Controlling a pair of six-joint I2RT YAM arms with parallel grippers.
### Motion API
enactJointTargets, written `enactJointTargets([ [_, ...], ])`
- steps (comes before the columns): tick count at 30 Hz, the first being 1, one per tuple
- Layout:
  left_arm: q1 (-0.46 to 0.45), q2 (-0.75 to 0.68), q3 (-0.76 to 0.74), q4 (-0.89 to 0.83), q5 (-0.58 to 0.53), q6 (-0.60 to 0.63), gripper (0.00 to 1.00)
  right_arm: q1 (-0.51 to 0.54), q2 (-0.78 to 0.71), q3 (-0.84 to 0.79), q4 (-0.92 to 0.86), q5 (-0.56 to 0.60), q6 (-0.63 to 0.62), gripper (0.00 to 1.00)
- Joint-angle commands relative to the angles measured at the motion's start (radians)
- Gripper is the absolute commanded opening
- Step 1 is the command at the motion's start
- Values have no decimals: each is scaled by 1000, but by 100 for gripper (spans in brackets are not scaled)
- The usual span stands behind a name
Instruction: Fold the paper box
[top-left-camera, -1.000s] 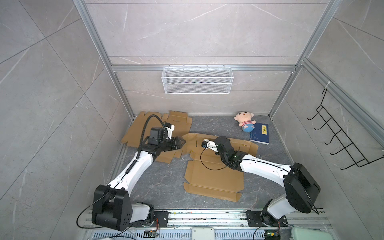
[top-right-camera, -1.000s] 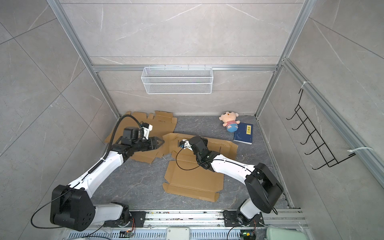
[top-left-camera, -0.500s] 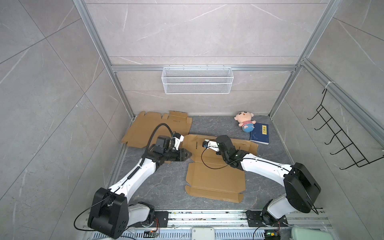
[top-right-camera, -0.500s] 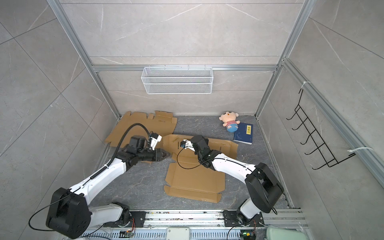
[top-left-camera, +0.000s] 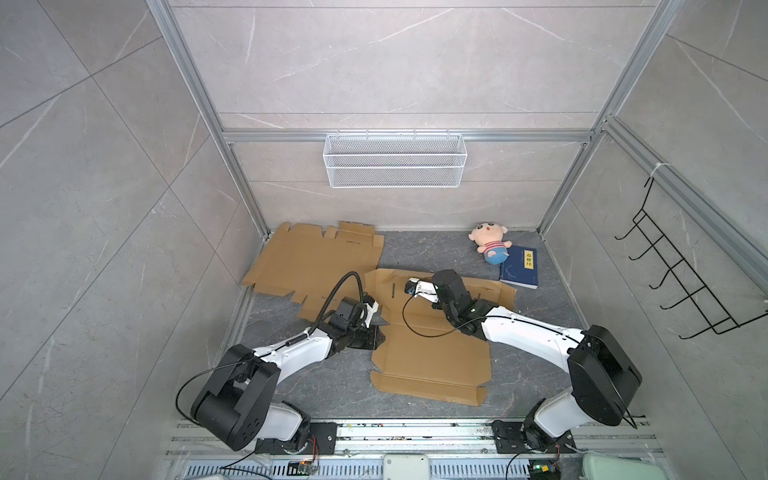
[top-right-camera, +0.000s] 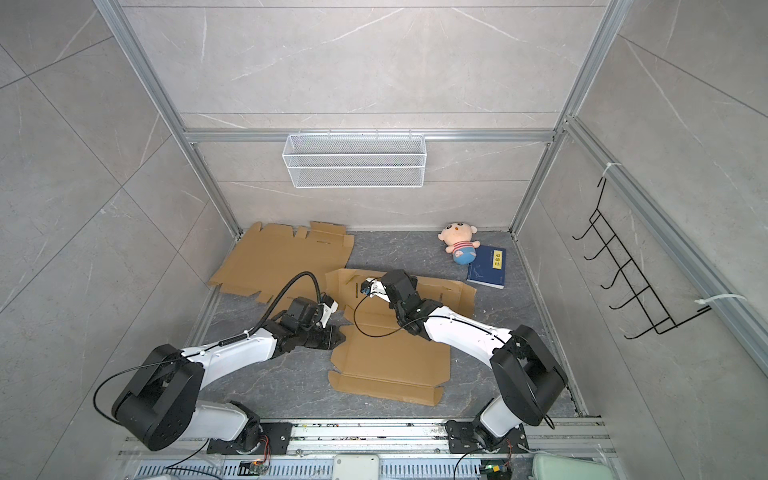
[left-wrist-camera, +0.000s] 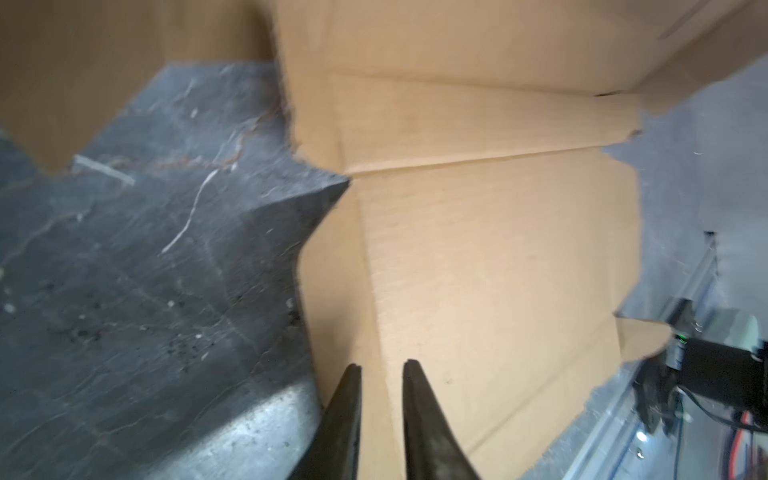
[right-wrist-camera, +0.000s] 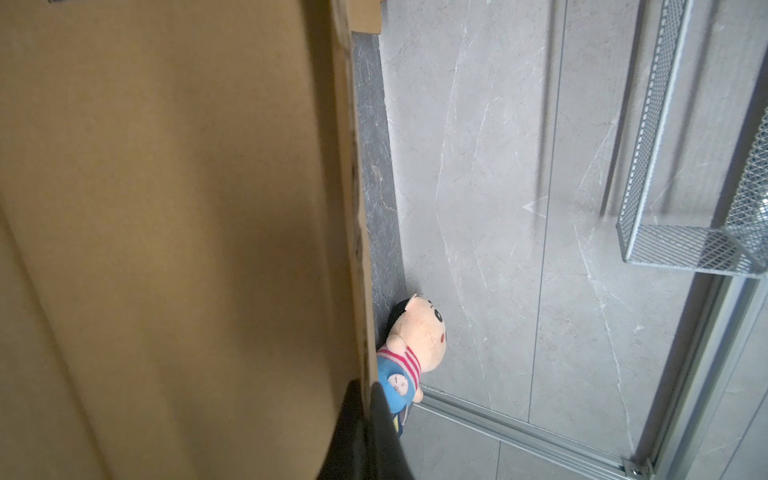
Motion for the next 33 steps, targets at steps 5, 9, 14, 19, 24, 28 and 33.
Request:
enactJointTargets([
  [5,-22,152,28,-90,-119,-55,12,-2,-23,25,-21,-10,33,0],
  [9,-44,228,67,-164,-129,-69,9,-3,-27,27,-22,-10,31,0],
  [14,-50,176,127,-254,-134,-69,13,-4,-32,25,-24,-11,26,0],
  [19,-30,-21,220,-308,-124,-21,29,-4,-17,21,-15,-8,22,0],
  [24,47,-116,323,-396,-6,43,31,-8,-14,26,-5,-3,9,0],
  [28,201,-185,359,-392,86,91,30,-8,-19,29,1,-9,7,0],
  [33,442,-79,348,-217,95,86,37,-9,-11,32,12,-19,6,0],
])
